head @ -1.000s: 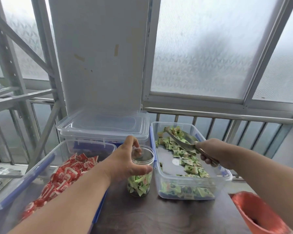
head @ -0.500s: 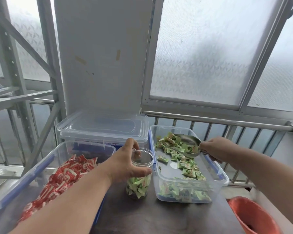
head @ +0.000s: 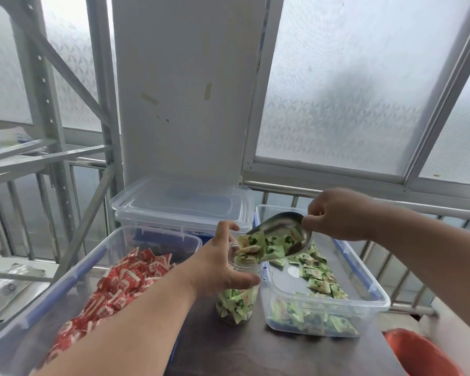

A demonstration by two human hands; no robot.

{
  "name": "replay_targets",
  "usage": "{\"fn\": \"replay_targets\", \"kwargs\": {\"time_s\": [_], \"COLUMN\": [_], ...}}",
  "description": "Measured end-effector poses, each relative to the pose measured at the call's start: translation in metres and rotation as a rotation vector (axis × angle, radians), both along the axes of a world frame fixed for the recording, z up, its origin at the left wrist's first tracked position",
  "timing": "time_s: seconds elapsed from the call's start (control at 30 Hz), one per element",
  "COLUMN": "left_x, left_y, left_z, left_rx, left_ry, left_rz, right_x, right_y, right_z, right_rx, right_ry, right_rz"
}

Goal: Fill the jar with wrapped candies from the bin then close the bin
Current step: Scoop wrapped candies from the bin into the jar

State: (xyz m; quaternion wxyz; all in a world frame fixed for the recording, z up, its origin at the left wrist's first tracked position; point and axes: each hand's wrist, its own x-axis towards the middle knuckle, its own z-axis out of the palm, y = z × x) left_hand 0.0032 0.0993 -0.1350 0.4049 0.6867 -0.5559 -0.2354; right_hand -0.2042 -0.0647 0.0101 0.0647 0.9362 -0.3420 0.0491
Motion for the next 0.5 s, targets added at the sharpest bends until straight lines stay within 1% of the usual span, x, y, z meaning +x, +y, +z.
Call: {"fn": "replay_targets", "kwargs": {"time_s": [0.1, 0.17, 0.27, 0.33, 0.4, 0.5], "left_x": [-0.001, 0.000, 0.000, -0.001, -0.001, 0.000], "left_y": [0.002, 0.003, 0.004, 0.005, 0.004, 0.003], "left_z": [0.000, 0.001, 0.002, 0.003, 0.004, 0.002], "left_rx": [-0.002, 0.000, 0.022, 0.026, 0.013, 0.014], "left_ry": [0.000, -0.009, -0.028, -0.055, -0.043, -0.011], "left_rz": [0.000, 0.003, -0.001, 0.003, -0.003, 0.001], "right_x": [0.011, 0.015, 0.016, 0.012, 0.008, 0.002], "right_y": [0.006, 0.005, 0.001, -0.001, -0.003, -0.001], "right_z": [0.008, 0.012, 0.015, 0.016, 0.016, 0.019], "right_rx": [-0.168, -0.227, -0.232, -0.182, -0.154, -0.214], "right_ry": [0.073, 0.099, 0.094, 0.078, 0.066, 0.049], "right_rz": [0.025, 0.020, 0.000, -0.027, -0.041, -0.045]}}
